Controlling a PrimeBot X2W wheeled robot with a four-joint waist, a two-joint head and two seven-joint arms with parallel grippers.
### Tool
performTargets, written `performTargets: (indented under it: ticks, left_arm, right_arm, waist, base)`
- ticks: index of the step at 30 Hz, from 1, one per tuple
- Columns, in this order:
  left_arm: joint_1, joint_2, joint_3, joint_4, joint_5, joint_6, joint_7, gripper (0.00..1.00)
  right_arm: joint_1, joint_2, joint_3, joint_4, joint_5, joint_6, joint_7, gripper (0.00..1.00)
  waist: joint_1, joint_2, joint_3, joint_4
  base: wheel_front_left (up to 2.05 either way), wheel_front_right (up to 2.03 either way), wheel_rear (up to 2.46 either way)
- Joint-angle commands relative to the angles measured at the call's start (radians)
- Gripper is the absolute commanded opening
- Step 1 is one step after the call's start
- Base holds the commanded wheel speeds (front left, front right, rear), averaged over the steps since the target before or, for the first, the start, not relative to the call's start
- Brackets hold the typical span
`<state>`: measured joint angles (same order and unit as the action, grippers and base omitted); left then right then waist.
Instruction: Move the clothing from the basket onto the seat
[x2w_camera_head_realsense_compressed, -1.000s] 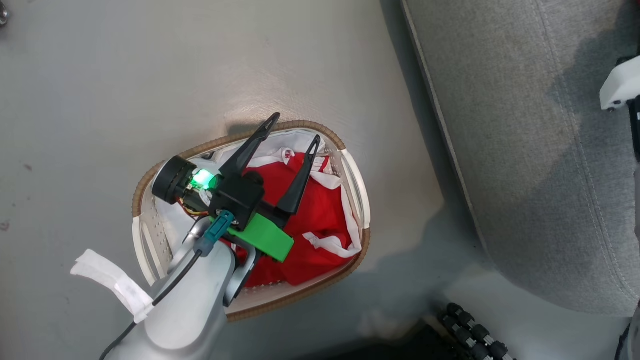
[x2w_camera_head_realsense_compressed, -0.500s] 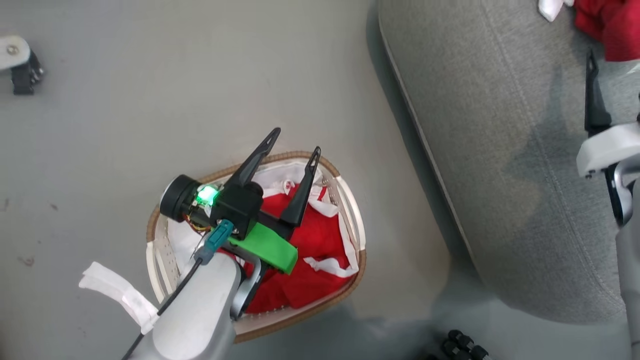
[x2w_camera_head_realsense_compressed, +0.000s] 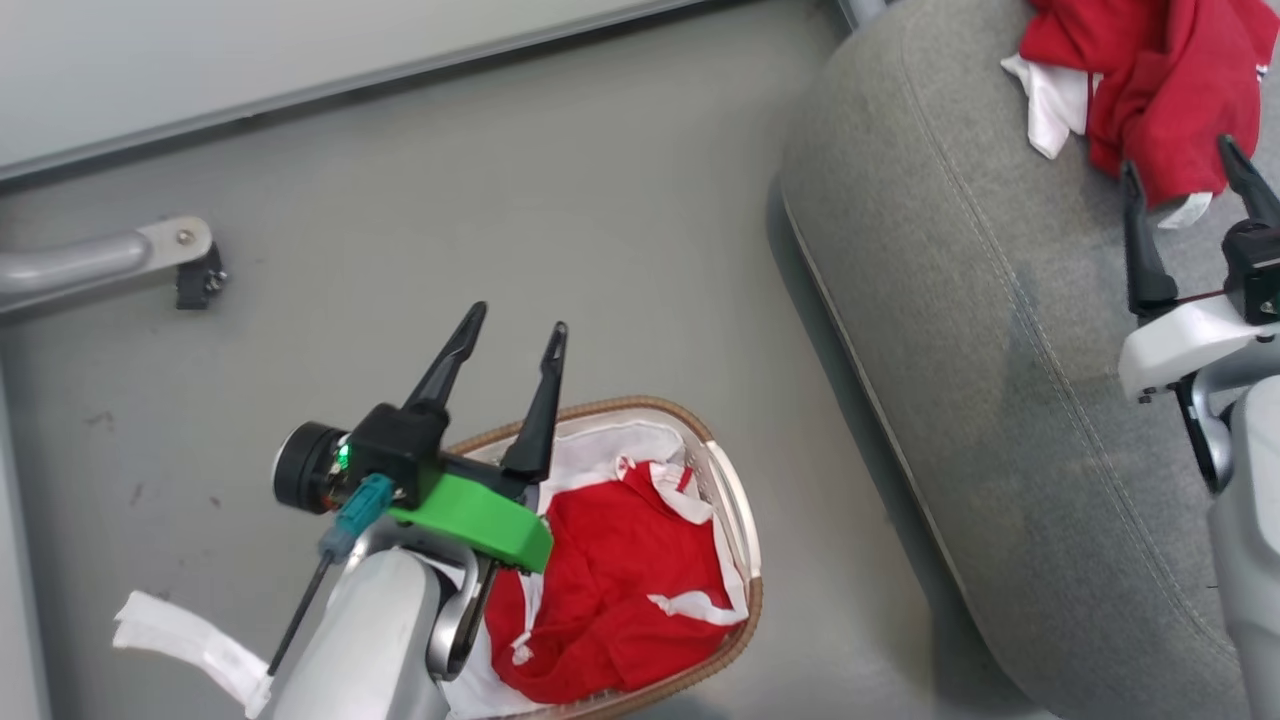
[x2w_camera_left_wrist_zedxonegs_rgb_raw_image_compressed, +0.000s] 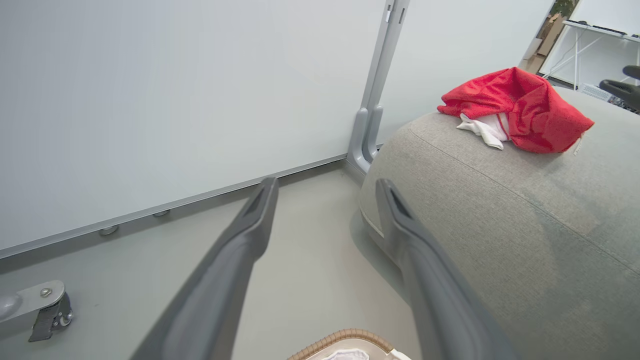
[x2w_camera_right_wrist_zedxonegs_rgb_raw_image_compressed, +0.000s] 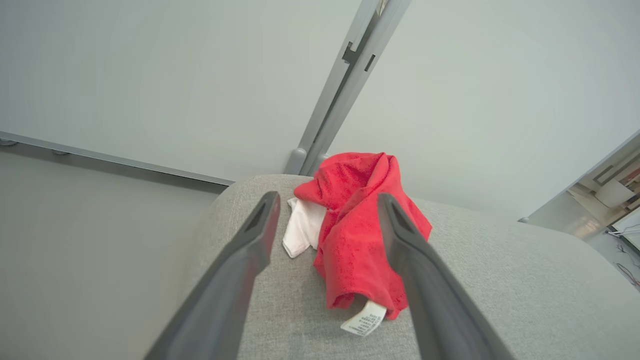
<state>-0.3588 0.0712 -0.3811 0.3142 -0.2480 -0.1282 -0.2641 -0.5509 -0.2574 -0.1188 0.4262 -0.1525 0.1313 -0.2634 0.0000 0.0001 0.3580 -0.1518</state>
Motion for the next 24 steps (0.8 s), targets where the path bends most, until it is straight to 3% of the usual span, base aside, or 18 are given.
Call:
performTargets:
  ticks: [1, 13, 24]
  left_arm:
    - [0.031, -0.005, 0.021, -0.005, -0.01, -0.004, 0.0, 1.0]
    - [0.219, -0.02, 0.235, -0.021, -0.013, 0.004, -0.001, 1.0]
    - [0.323, -0.02, 0.329, -0.072, -0.04, 0.028, -0.001, 1.0]
  right_arm:
    - [-0.004, 0.013, 0.005, -0.004, 0.01, -0.001, -0.002, 1.0]
    - [0.128, 0.16, 0.056, -0.032, 0.079, -0.001, -0.002, 1.0]
    - [0.29, 0.204, 0.046, -0.115, 0.134, -0.001, -0.002, 1.0]
  waist:
    - [0.0, -0.0001, -0.08, 0.06]
    - [0.0, -0.0001, -0.212, 0.156]
    - [0.0, -0.0001, -0.266, 0.2]
  base:
    - [0.0, 0.0, 0.0]
    - [0.0, 0.0, 0.0]
    - [0.0, 0.0, 0.0]
